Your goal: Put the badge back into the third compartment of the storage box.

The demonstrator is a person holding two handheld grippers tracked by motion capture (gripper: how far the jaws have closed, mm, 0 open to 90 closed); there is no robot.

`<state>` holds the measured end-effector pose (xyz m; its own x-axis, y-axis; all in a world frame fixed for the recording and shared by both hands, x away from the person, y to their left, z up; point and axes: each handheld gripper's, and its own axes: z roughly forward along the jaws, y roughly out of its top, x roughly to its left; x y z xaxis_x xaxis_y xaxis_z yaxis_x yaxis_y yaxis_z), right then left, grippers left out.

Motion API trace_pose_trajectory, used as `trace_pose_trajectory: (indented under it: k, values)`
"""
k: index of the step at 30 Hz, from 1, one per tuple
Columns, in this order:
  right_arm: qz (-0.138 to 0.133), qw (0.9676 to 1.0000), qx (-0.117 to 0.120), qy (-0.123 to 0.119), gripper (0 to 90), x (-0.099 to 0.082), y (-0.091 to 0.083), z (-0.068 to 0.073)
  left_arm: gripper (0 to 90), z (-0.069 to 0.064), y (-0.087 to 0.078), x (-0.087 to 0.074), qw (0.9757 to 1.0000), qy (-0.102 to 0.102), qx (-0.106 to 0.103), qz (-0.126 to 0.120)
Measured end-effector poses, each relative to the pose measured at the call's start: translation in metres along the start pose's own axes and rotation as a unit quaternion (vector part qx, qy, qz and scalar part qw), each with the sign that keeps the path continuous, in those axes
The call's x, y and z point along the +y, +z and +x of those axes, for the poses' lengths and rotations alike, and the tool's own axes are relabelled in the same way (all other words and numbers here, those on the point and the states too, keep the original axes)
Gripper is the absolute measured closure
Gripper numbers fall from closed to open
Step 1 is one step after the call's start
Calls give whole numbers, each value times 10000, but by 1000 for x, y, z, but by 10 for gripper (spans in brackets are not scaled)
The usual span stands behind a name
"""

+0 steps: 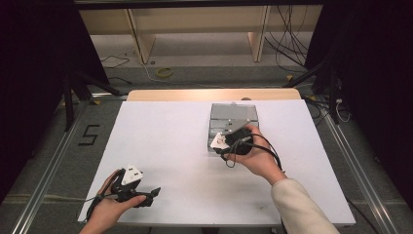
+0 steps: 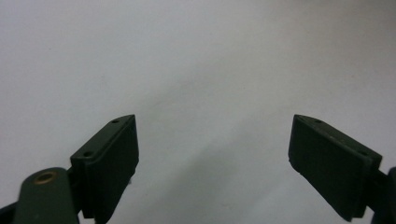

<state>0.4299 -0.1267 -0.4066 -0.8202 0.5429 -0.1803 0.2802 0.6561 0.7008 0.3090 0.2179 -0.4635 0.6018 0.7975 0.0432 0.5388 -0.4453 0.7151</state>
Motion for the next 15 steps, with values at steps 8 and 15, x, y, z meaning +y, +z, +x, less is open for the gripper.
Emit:
trace_pose_trajectory:
  k: [8,15]
  values:
    - [24,9998,-186,93,338,-7,-7,-11,155,0,0,0,10000,-1,-3,-4]
    - [53,9993,-343,147,338,-10,-10,-18,154,0,0,0,10000,5,-2,-6]
